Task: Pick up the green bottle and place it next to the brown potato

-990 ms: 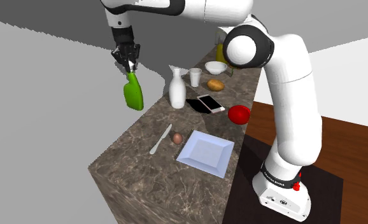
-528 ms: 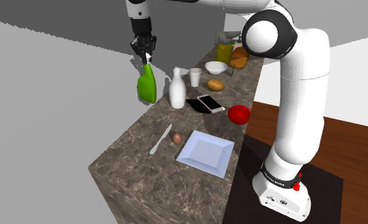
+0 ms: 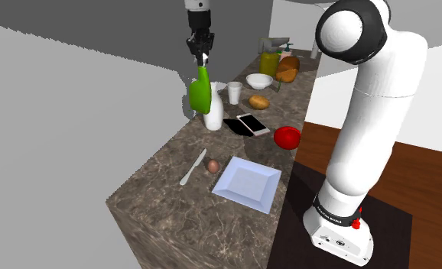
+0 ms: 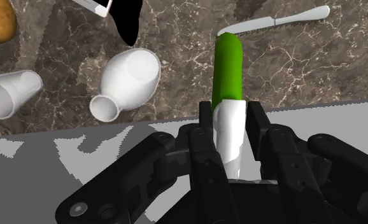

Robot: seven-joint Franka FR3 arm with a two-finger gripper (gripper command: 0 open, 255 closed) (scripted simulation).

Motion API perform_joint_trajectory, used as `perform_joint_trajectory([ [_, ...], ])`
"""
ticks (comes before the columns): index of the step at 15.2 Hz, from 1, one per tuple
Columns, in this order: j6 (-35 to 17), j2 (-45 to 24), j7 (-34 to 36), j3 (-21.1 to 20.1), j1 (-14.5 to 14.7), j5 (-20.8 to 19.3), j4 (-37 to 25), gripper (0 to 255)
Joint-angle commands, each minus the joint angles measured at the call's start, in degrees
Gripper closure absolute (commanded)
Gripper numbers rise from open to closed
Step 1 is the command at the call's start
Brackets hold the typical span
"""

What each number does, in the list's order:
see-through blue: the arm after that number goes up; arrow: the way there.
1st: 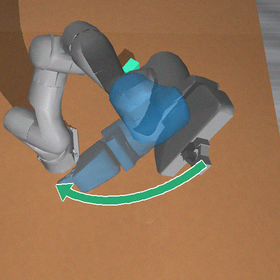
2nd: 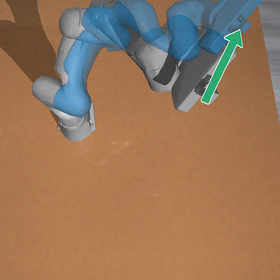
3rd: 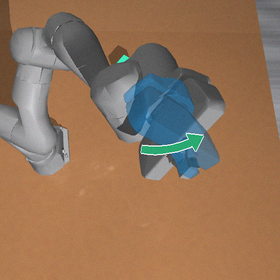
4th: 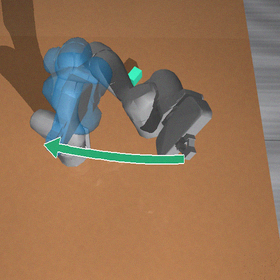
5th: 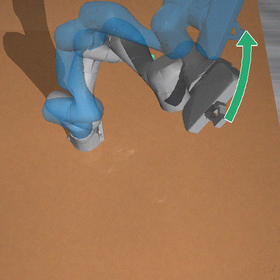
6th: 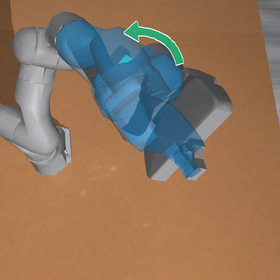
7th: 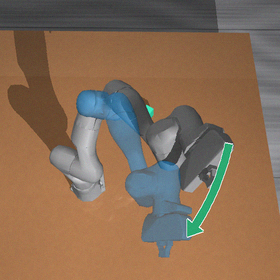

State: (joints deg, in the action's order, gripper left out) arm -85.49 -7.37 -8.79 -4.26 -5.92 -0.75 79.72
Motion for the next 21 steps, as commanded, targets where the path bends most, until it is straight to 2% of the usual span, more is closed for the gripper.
perform_joint_trajectory([
  [1, 0.4, 1.6, -2.5, 1.0, -1.4, 0.2, 1.3, 255],
  [11, 3.9, 6.7, -15.3, 7.1, -8.2, 0.2, 2.7, 255],
  [21, 9.2, 5.3, -29.2, 13.9, -15.2, 0.2, -4.1, 255],
])
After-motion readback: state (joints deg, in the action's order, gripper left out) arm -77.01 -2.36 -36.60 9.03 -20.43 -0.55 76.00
